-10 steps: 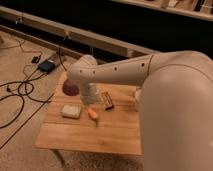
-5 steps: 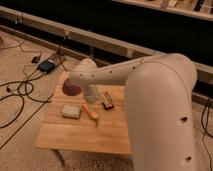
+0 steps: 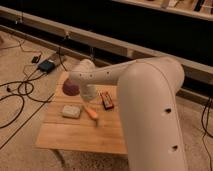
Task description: Place the pepper in the ceramic cup
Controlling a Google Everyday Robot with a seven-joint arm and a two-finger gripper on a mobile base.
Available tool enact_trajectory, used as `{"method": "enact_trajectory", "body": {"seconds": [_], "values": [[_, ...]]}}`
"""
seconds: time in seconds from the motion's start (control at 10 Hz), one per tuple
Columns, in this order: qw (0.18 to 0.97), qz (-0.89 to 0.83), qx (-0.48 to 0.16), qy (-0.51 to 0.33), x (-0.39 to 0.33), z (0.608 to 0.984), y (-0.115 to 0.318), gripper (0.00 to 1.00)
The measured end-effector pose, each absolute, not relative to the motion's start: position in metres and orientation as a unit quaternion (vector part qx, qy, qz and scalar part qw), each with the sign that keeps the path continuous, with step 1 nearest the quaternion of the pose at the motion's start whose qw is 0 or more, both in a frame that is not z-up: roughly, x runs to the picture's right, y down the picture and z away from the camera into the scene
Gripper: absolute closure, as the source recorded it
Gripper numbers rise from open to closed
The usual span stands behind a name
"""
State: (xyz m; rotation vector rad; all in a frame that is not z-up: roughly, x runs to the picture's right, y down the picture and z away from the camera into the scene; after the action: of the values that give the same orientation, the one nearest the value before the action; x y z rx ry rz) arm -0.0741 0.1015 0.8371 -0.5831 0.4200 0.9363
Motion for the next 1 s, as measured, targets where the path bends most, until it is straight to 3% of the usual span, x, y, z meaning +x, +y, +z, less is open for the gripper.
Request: {"method": "enact_trajectory", "body": {"seconds": [1.0], "values": [[0.833, 0.393, -0.325, 0.215, -0.087, 0.858, 0.148, 0.35]]}}
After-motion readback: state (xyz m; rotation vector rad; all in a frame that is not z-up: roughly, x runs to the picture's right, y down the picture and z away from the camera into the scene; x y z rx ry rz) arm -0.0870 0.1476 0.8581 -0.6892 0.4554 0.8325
